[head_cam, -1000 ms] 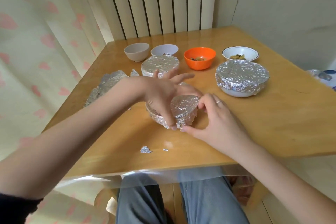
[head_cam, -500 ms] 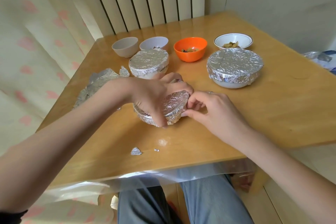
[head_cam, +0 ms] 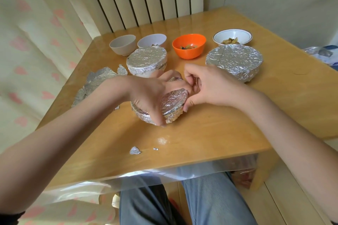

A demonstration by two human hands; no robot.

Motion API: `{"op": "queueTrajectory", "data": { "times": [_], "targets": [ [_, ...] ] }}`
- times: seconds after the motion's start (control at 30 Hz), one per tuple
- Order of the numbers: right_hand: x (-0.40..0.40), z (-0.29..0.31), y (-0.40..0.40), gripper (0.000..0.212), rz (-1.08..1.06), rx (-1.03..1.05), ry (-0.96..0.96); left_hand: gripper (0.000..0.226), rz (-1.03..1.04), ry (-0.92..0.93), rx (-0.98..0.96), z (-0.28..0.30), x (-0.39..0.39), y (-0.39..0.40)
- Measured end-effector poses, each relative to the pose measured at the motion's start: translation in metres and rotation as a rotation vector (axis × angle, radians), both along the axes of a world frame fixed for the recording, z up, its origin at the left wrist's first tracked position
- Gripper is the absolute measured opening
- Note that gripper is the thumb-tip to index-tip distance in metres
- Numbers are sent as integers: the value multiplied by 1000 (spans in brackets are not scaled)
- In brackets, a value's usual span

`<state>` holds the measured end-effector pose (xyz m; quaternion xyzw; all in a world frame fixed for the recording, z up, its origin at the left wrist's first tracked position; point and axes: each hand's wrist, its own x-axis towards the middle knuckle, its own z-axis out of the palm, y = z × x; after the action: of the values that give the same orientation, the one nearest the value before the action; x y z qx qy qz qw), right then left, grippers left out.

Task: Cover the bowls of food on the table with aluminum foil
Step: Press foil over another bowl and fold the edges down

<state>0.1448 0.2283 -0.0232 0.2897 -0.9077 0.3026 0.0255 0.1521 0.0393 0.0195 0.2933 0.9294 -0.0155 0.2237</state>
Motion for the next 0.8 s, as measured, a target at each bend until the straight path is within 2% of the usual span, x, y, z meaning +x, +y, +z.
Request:
{"op": "queueTrajectory", "data": {
  "times": [0.1,0.2,0.37,0.57,0.63,0.7,0.8],
  "targets": [
    [4,-5,5,59,46,-87,-61,92,2,-4,-5,0,0,0],
    [0,-3,1,59,21,-138,-37,93,3,-1,-7,0,0,0],
    [-6,4,0,67,-72,20,68,90,44,-9,-15,1,0,1],
    [36,-18,13,42,-151,-59,45,86,239,46,-79,-4,7,-3],
    [55,-24,4,45,-140,29,21,93,254,27,-122,0,8,0],
    [65,-28,-11,50,-153,104,30,112,242,-24,-148,9,8,1],
    [71,-36,-28,50,-218,110,107,134,192,-75,-158,23,9,-4]
  ]
}}
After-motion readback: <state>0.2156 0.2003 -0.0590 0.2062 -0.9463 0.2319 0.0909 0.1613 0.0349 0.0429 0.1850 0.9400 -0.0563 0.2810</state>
